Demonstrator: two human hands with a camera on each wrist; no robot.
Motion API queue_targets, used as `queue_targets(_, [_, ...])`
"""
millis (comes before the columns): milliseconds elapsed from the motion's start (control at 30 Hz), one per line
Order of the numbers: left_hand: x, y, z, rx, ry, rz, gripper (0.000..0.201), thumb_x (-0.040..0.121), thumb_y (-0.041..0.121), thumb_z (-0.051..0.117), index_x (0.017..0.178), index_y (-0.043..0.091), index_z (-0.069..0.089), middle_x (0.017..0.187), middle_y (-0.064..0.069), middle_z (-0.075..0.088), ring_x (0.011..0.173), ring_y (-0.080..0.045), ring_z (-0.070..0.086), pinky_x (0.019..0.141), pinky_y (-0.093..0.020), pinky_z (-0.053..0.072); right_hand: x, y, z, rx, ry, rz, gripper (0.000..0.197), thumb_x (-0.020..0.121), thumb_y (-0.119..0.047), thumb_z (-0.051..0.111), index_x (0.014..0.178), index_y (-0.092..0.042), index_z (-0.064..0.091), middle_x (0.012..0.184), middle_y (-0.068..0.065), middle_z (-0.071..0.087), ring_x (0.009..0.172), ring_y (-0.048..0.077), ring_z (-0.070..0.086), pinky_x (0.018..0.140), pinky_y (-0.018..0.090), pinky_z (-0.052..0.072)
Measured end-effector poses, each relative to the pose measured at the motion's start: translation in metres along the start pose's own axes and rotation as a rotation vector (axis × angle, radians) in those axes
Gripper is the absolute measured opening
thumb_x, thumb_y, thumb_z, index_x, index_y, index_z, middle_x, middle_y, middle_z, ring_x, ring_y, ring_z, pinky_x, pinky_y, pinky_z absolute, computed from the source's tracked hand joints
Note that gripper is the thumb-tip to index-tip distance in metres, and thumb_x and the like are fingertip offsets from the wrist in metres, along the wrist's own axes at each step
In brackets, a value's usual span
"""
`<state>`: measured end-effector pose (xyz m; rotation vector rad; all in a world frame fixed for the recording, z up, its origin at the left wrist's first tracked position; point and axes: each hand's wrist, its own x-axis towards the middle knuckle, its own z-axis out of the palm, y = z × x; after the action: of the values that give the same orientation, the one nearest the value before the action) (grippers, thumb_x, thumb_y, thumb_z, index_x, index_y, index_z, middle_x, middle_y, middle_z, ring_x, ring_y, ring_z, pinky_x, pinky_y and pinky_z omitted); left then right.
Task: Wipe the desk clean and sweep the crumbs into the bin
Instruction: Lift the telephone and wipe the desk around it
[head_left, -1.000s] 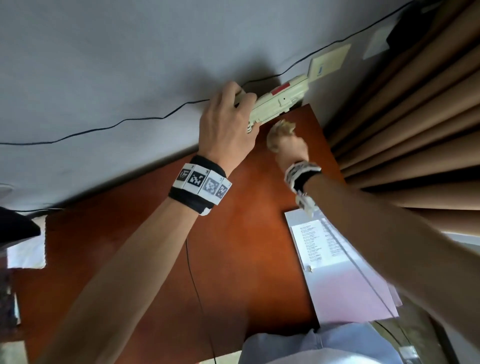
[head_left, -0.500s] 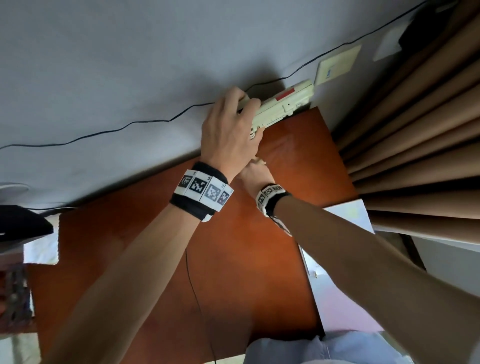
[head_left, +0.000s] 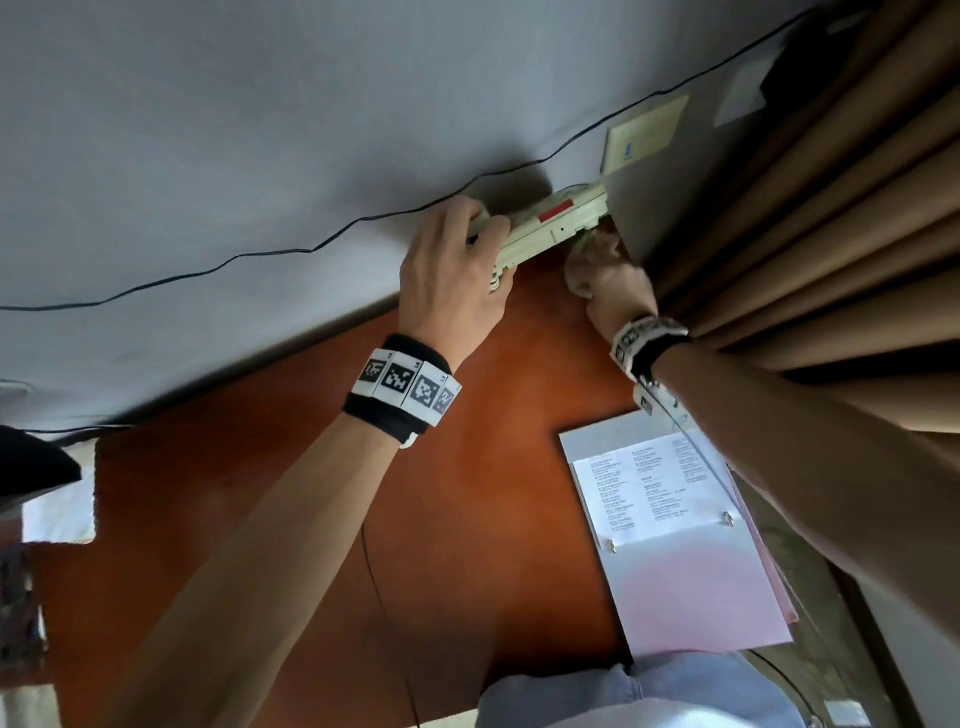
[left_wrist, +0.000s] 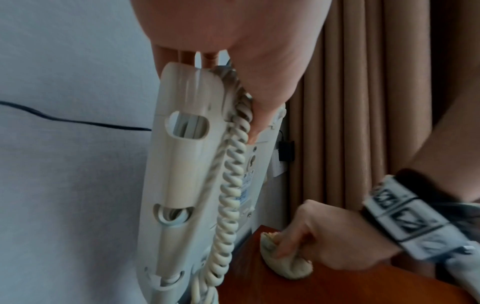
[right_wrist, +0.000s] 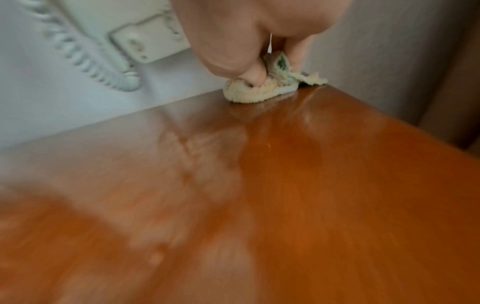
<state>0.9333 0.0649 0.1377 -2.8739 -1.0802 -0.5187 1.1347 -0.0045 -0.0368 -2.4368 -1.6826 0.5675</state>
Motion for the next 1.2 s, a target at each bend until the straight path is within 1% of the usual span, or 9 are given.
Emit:
queue_targets(33, [0.001,0.003,0.003,0.0,-0.012,-0.001,0.034,0.075,0.024,0.082,0.105,0.013,0.069,0.11,-0.011,0.063,0.094,-0.026,0.061,0.067,-0.036,0.054,-0.017,-0.003,0.003,-0.006,-0.03,-0.032,0.069,0.068,0.002,0.059,0.129,-0.029,0.054,0.135,0.009,0.058,0.112,0.034,0.063,0.084,0.039,0.056])
queue_targets(100, [0.004,0.01,0.012,0.005,-0.052,0.002,0.035,0.075,0.024,0.082,0.106,0.013,0.069,0.111,-0.011,0.062,0.094,-0.027,0.061,0.065,-0.037,0.054,-0.051,-0.007,0.004,0.037,-0.07,-0.061,0.073,0.071,0.002,0.059,0.137,-0.029,0.052,0.148,0.004,0.048,0.124,0.031,0.057,0.091,0.04,0.055])
queue_targets(233, [0.005,0.029,0.034,0.007,-0.138,0.015,0.036,0.078,0.021,0.08,0.11,0.012,0.066,0.117,-0.013,0.06,0.102,-0.031,0.061,0.071,-0.042,0.057,-0.106,0.005,0.009,0.196,-0.025,-0.032,0.046,0.071,0.003,0.057,0.101,-0.029,0.069,0.123,0.001,0.065,0.108,0.033,0.065,0.082,0.04,0.056])
queue_targets(367, [0.005,0.046,0.053,0.021,-0.153,0.063,0.033,0.077,0.016,0.078,0.107,0.011,0.067,0.118,-0.015,0.06,0.106,-0.031,0.057,0.074,-0.042,0.056,-0.138,0.031,0.004,0.464,0.289,0.196,0.045,0.077,-0.004,0.058,0.112,-0.028,0.074,0.112,0.006,0.073,0.103,0.033,0.068,0.084,0.043,0.057])
queue_targets(567, [0.001,0.073,0.062,0.095,-0.162,0.146,0.038,0.07,0.017,0.079,0.104,0.012,0.063,0.109,-0.016,0.058,0.093,-0.034,0.057,0.076,-0.044,0.048,-0.15,0.062,-0.019,0.605,0.624,0.456,0.043,0.079,0.006,0.058,0.112,-0.015,0.076,0.121,0.01,0.07,0.11,0.025,0.067,0.094,0.026,0.049])
queue_targets(800, [-0.045,0.099,0.084,0.092,-0.258,0.143,0.062,0.072,0.019,0.075,0.132,0.018,0.055,0.134,-0.016,0.048,0.117,-0.036,0.047,0.088,-0.051,0.045,-0.148,0.065,-0.037,0.689,0.592,0.432,0.044,0.081,0.006,0.057,0.115,-0.015,0.075,0.124,0.009,0.068,0.115,0.019,0.065,0.099,0.016,0.043])
queue_targets(967, [-0.063,0.111,0.098,0.104,-0.358,0.138,0.057,0.085,0.008,0.057,0.14,0.017,0.045,0.145,-0.016,0.043,0.139,-0.041,0.035,0.103,-0.058,0.039,-0.151,0.068,-0.042,0.713,0.552,0.339,0.044,0.082,0.009,0.057,0.117,-0.013,0.074,0.126,0.007,0.067,0.121,0.01,0.059,0.107,0.013,0.037])
queue_targets(1067, [-0.069,0.115,0.109,0.081,-0.413,0.113,0.055,0.091,0.003,0.042,0.144,0.014,0.039,0.146,-0.016,0.041,0.143,-0.043,0.03,0.1,-0.055,0.045,-0.154,0.072,-0.039,0.724,0.502,0.369,0.043,0.084,0.007,0.057,0.117,-0.014,0.074,0.126,0.006,0.067,0.121,0.008,0.058,0.104,0.006,0.033])
queue_targets(1200, [-0.075,0.115,0.118,0.079,-0.449,0.108,0.061,0.089,0.001,0.047,0.148,0.012,0.038,0.143,-0.015,0.044,0.143,-0.042,0.03,0.1,-0.05,0.048,-0.159,0.075,-0.035,0.726,0.479,0.378,0.042,0.083,0.007,0.057,0.116,-0.013,0.074,0.126,0.008,0.067,0.121,0.008,0.058,0.104,0.007,0.035])
